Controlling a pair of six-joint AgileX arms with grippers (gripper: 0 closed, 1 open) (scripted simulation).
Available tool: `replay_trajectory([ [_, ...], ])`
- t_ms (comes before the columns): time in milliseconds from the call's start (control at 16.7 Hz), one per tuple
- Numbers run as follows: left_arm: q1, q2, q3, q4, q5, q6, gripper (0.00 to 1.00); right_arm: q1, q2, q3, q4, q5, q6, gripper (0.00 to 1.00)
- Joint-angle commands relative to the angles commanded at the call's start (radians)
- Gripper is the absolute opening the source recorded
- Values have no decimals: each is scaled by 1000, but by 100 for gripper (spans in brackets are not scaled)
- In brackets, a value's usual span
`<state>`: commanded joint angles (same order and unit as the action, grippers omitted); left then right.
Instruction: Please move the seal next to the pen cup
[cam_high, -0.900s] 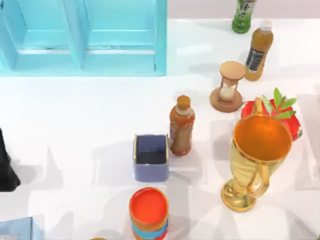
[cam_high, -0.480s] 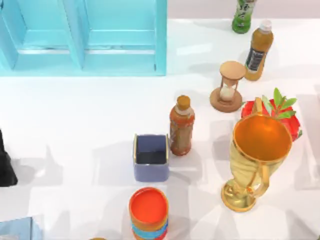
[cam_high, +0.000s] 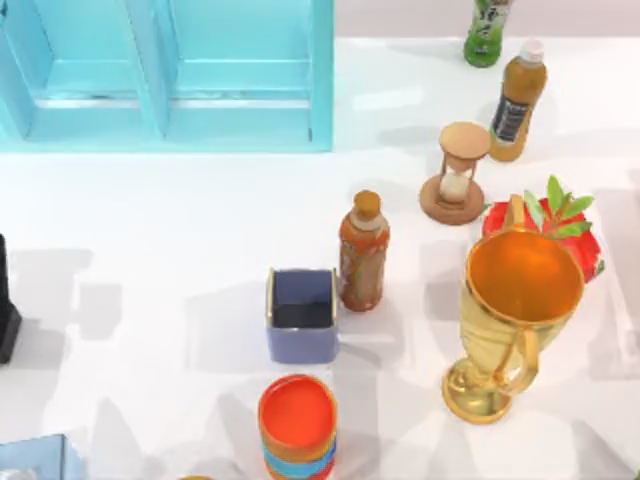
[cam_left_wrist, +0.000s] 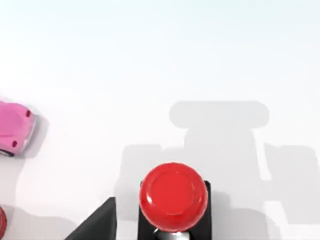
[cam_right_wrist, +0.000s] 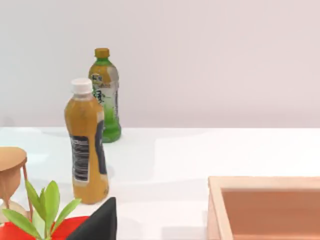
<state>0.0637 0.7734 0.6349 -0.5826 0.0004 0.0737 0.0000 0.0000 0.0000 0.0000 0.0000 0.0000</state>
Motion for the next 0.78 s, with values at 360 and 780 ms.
replay_trajectory([
  [360, 40, 481, 406, -361, 0, 47, 100, 0, 0, 0, 0, 0, 0, 100],
  [780, 72, 864, 719, -645, 0, 83, 100, 0, 0, 0, 0, 0, 0, 100],
])
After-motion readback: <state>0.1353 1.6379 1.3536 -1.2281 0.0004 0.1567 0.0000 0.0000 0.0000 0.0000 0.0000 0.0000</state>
